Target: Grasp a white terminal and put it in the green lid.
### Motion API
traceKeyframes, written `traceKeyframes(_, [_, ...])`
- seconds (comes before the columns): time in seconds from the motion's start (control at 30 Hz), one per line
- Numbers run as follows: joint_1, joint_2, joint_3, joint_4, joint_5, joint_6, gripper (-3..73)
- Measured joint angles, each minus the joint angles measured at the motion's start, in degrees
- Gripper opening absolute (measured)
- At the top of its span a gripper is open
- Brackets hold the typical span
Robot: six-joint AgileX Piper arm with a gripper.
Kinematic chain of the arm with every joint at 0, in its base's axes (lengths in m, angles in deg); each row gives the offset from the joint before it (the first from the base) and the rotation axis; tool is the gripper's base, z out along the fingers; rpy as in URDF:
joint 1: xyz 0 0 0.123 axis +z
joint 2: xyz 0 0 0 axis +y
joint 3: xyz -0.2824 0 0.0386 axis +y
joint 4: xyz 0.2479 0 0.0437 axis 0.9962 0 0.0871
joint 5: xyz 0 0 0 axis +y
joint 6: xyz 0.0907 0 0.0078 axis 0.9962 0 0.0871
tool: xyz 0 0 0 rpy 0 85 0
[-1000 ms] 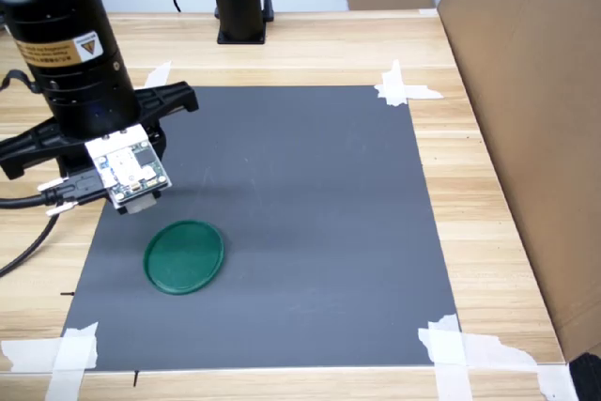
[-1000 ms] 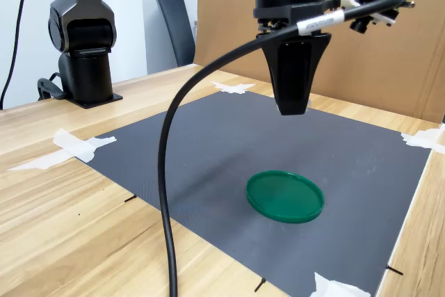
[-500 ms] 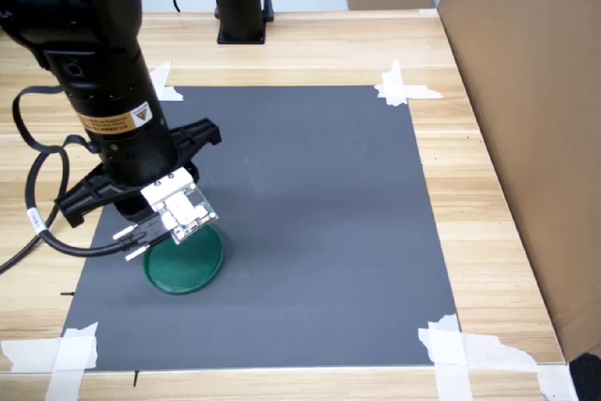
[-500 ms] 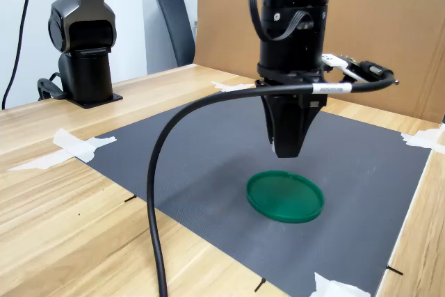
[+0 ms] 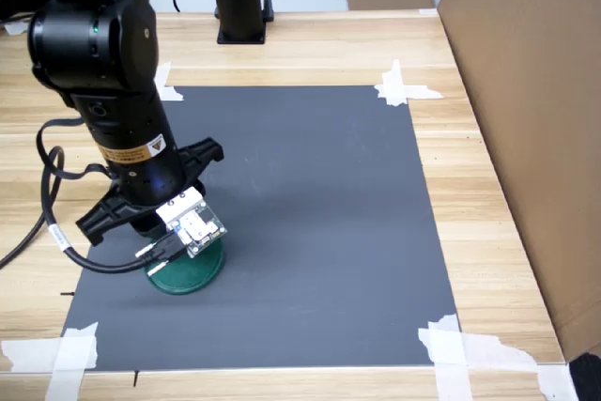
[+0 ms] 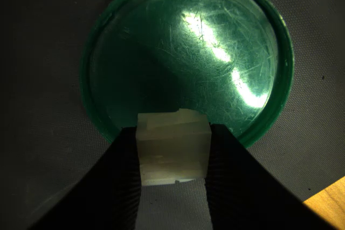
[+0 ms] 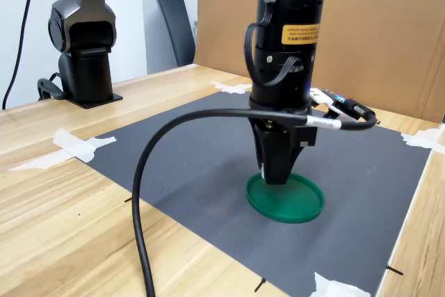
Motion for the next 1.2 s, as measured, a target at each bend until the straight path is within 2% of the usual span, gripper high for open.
traceKeyframes(0.07, [0.0,0.0,0.0,0.0,-0.1,0.0,28.7])
traceKeyframes(0.13, [0.0,0.0,0.0,0.0,-0.2,0.2,33.9])
traceKeyframes(0.17, [0.0,0.0,0.0,0.0,-0.4,1.5,44.4])
traceKeyframes(0.2, [0.0,0.0,0.0,0.0,-0.5,1.8,47.1])
traceKeyframes(0.37, [0.0,0.0,0.0,0.2,0.4,2.3,50.6])
traceKeyframes(0.47, [0.0,-1.0,0.0,1.9,0.6,3.9,50.4])
traceKeyframes(0.6, [0.0,-4.0,0.1,2.3,-2.1,10.1,42.9])
traceKeyframes(0.63, [0.0,-6.8,0.1,2.8,-3.8,14.4,27.9])
traceKeyframes(0.7, [0.0,-8.4,0.1,2.8,-3.9,16.9,16.2])
traceKeyframes(0.77, [0.0,-9.4,0.1,2.9,-3.9,18.3,10.8])
traceKeyframes(0.8, [0.0,-11.3,0.1,2.9,-4.4,21.1,1.6])
traceKeyframes(0.87, [0.0,-15.5,0.7,2.9,-6.8,25.1,-1.9])
traceKeyframes(0.97, [0.0,-20.6,2.5,3.0,-10.7,28.4,-2.4])
traceKeyframes(1.03, [-0.1,-29.0,8.8,3.6,-20.1,31.3,-2.4])
traceKeyframes(1.2, [-0.1,-38.3,19.9,5.7,-31.1,34.7,-2.4])
